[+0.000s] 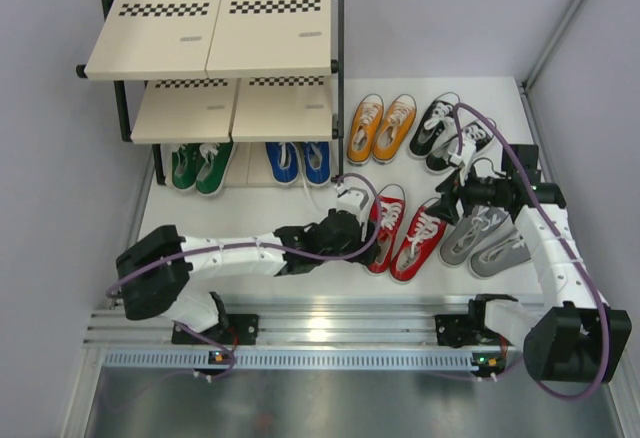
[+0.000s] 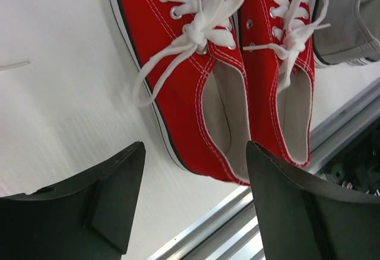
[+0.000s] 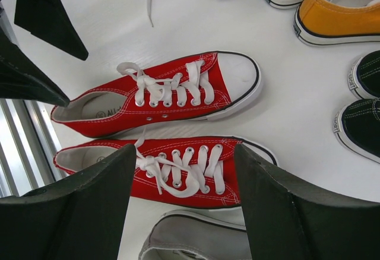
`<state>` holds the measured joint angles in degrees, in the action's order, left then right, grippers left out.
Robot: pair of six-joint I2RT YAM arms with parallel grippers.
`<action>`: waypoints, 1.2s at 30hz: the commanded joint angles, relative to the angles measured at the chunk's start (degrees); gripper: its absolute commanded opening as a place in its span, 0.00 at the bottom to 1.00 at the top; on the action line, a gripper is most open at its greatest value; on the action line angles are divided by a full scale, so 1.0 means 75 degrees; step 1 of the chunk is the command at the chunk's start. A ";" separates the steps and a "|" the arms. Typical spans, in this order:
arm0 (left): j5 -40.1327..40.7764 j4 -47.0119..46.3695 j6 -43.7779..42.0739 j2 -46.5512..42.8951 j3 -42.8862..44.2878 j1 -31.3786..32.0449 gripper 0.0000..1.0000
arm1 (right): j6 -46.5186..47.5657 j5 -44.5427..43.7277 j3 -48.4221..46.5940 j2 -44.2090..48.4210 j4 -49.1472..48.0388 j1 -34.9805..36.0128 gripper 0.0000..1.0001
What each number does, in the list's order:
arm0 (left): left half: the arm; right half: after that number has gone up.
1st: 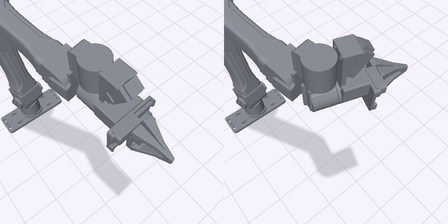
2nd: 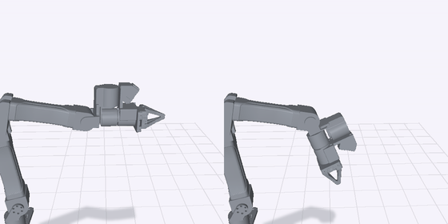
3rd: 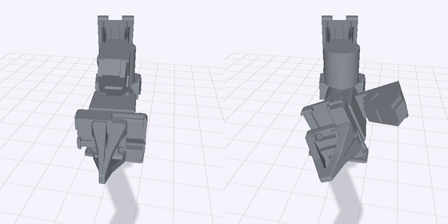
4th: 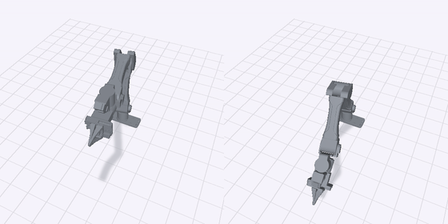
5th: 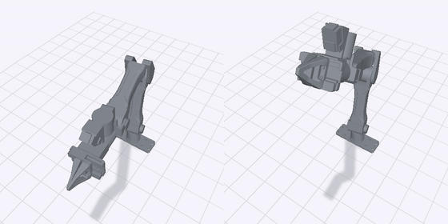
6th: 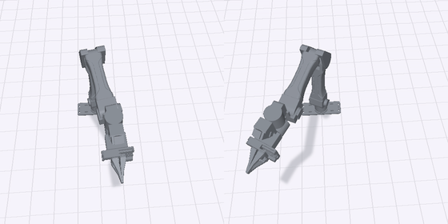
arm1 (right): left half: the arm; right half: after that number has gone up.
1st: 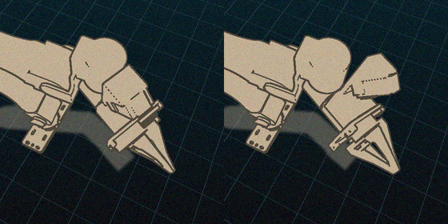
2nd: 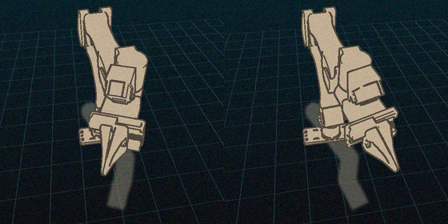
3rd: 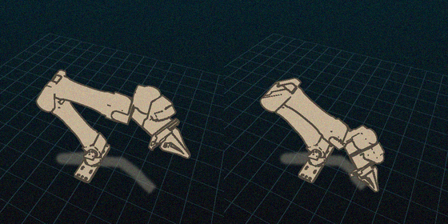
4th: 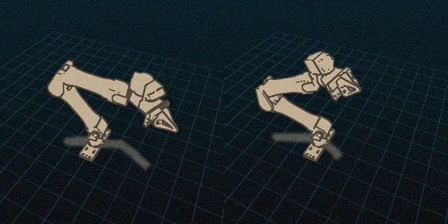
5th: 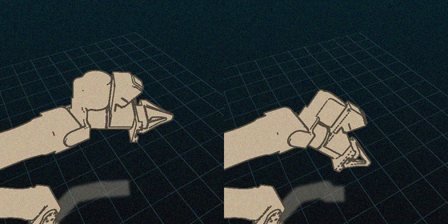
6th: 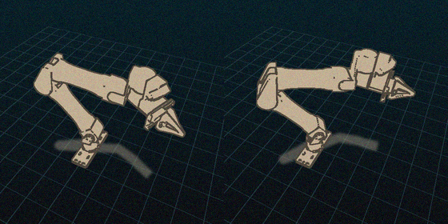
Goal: Place and organize the shoes onto the shoe shelf
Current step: Pick up the shoe at the center of the board.
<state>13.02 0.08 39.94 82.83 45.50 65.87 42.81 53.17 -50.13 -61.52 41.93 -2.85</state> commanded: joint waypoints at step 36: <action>0.1721 0.0353 -0.1178 0.0082 0.0544 0.0253 0.00 | -0.0082 0.0468 -0.0031 0.0000 -0.0259 -0.0170 0.68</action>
<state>23.73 4.54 32.12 93.38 50.74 67.59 42.61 53.32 -50.13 -61.54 41.91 -2.92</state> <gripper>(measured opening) 0.052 0.677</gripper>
